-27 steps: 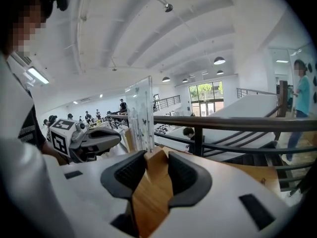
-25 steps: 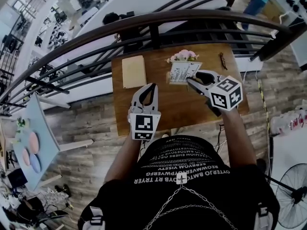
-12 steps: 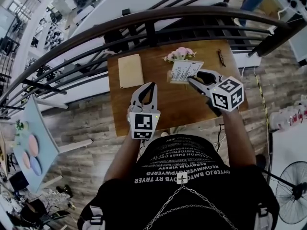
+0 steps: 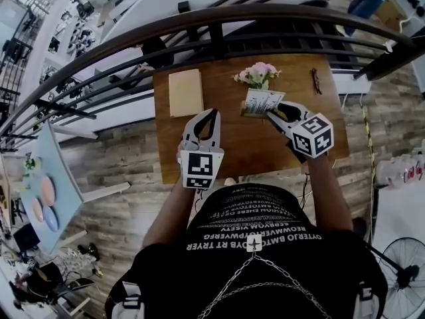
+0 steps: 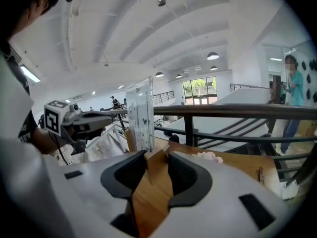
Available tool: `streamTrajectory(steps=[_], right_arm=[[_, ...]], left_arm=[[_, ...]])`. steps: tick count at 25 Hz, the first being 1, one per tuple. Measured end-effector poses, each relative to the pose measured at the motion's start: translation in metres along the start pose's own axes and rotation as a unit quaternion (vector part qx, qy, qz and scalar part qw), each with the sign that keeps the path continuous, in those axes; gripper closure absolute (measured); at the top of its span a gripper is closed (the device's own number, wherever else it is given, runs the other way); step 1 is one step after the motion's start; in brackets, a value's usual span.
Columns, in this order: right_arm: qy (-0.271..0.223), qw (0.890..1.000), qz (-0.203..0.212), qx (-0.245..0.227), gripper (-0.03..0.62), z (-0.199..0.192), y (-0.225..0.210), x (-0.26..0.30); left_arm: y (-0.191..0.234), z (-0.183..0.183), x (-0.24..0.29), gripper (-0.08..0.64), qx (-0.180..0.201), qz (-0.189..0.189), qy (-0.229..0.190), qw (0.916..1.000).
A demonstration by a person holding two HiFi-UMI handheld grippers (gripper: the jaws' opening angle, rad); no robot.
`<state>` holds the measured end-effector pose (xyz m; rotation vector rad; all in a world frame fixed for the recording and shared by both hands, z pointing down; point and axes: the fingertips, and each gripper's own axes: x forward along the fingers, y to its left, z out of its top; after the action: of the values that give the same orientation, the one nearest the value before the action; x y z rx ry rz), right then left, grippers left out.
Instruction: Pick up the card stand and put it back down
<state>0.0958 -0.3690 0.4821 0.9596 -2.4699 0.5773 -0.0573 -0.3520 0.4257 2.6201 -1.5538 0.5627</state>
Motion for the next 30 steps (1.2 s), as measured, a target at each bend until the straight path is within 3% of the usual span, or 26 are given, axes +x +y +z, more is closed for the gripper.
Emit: streamTrajectory(steps=[30], right_arm=[[0.119,0.992,0.027,-0.012,0.439,-0.211,-0.058,0.162]], left_arm=[[0.021,-0.055,0.044,0.532,-0.021,0.026,0.096,0.9948]])
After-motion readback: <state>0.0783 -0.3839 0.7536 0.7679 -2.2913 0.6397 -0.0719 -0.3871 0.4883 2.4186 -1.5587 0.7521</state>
